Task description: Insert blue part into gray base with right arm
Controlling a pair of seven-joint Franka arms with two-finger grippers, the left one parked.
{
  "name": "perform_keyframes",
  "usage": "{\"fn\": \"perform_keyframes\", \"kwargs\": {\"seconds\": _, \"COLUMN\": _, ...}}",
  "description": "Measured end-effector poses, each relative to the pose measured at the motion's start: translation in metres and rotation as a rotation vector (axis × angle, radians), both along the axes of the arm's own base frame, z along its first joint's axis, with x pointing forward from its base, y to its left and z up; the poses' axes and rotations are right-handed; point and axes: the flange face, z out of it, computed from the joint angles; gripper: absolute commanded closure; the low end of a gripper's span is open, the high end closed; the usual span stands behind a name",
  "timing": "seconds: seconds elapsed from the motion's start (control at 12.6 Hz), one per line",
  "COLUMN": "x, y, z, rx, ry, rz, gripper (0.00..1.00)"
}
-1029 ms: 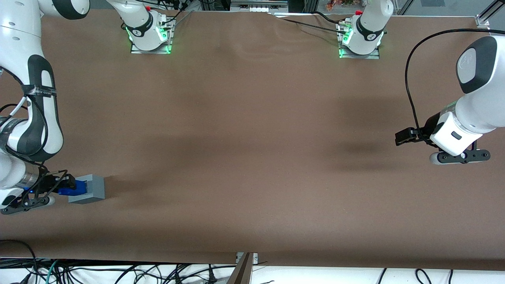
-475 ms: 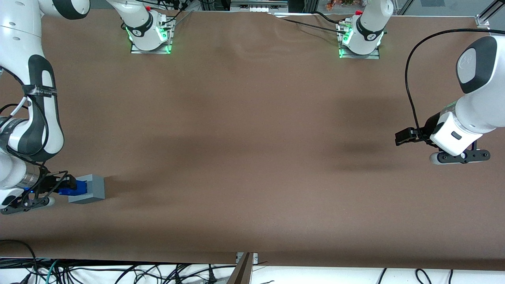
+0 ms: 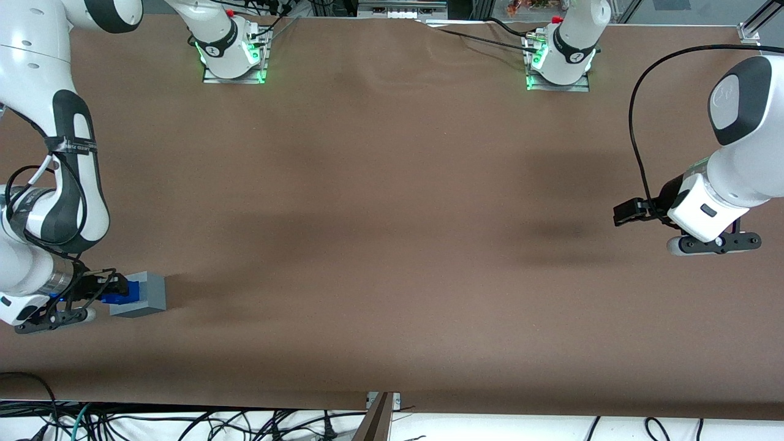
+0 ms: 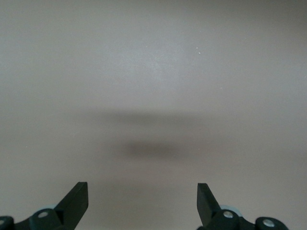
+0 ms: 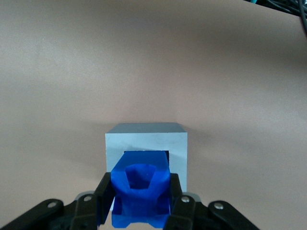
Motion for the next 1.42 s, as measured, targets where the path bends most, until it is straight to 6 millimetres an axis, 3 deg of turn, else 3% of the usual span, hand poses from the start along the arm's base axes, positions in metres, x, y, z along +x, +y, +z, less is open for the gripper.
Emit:
{"fn": "perform_keyframes", "kwargs": {"seconds": 0.24, "x": 0.001, "y": 0.001, "z": -0.008, "rx": 0.001, "ry": 0.002, "rz": -0.002, "gripper": 0.00}}
{"fn": "perform_keyframes", "kwargs": {"seconds": 0.4, "x": 0.004, "y": 0.002, "z": 0.003, "rx": -0.001, "ry": -0.019, "rz": 0.001, "gripper": 0.00}}
{"fn": "perform_keyframes", "kwargs": {"seconds": 0.55, "x": 0.007, "y": 0.011, "z": 0.033, "rx": 0.010, "ry": -0.021, "rz": 0.012, "gripper": 0.00}}
{"fn": "perform_keyframes", "kwargs": {"seconds": 0.71, "x": 0.004, "y": 0.028, "z": 0.081, "rx": 0.030, "ry": -0.016, "rz": 0.031, "gripper": 0.00}}
{"fn": "perform_keyframes", "kwargs": {"seconds": 0.87, "x": -0.005, "y": 0.043, "z": 0.129, "rx": 0.045, "ry": -0.019, "rz": -0.014, "gripper": 0.00}}
{"fn": "perform_keyframes", "kwargs": {"seconds": 1.03, "x": -0.021, "y": 0.055, "z": 0.164, "rx": 0.052, "ry": 0.010, "rz": -0.080, "gripper": 0.00}}
{"fn": "perform_keyframes", "kwargs": {"seconds": 1.42, "x": -0.055, "y": 0.074, "z": 0.217, "rx": 0.046, "ry": 0.079, "rz": -0.078, "gripper": 0.00}}
